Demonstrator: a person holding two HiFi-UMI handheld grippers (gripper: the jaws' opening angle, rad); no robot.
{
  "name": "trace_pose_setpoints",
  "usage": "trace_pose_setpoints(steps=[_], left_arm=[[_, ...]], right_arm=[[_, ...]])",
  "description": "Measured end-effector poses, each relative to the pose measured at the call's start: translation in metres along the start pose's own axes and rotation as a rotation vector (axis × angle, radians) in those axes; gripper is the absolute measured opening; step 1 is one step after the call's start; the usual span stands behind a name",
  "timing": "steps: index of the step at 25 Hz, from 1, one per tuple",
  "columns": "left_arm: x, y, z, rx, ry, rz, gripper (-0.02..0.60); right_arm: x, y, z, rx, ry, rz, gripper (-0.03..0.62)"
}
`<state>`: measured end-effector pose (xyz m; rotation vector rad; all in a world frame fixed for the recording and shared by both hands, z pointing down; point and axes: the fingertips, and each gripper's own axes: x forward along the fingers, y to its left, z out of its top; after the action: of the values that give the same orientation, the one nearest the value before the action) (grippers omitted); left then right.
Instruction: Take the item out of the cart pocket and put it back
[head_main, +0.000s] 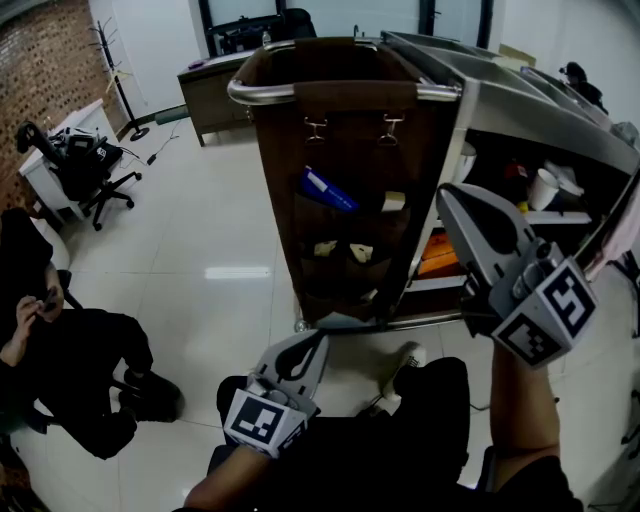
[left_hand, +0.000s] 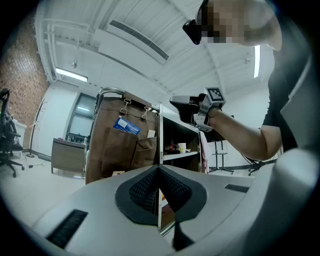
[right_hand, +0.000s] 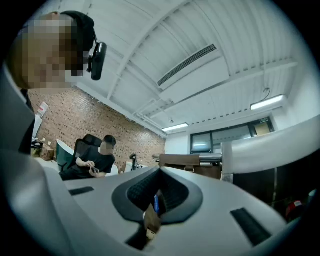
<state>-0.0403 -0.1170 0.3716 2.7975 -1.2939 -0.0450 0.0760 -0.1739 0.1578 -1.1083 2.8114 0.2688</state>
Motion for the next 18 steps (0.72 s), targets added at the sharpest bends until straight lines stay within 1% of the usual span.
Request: trace_pose_setpoints(steps=[4,8,11,14,18], left_arm=[[0.001,-0.001,0.000,-0.004,-0.002,-0.001,0.000],[0.001,0.000,0.000,-0.009,0.002,0.003,0.000],[0.001,0.000,0.000,-0.007,0.001,0.004,0.000],[0.001,0.001,0.000,-0.004,0.001,0.006,0.000],[-0.001,0.000,0.002,0.004,-0.005,0.006,0.000]], right_arm=[[-0.031,0.014,-0.007,0.037,-0.018,-0.010,0.005],[-0.051,0.032,-0.024,0.038,-0.017,-0.004,0.005],[-0.061,0.051,-0.051,0.050,0.026,0.008,0.005],[-0.069,0.065,-0.083,0.088,0.083,0.020,0.005],[-0.074,0.069,-0.113,0.157,0.103,0.012,0.005]])
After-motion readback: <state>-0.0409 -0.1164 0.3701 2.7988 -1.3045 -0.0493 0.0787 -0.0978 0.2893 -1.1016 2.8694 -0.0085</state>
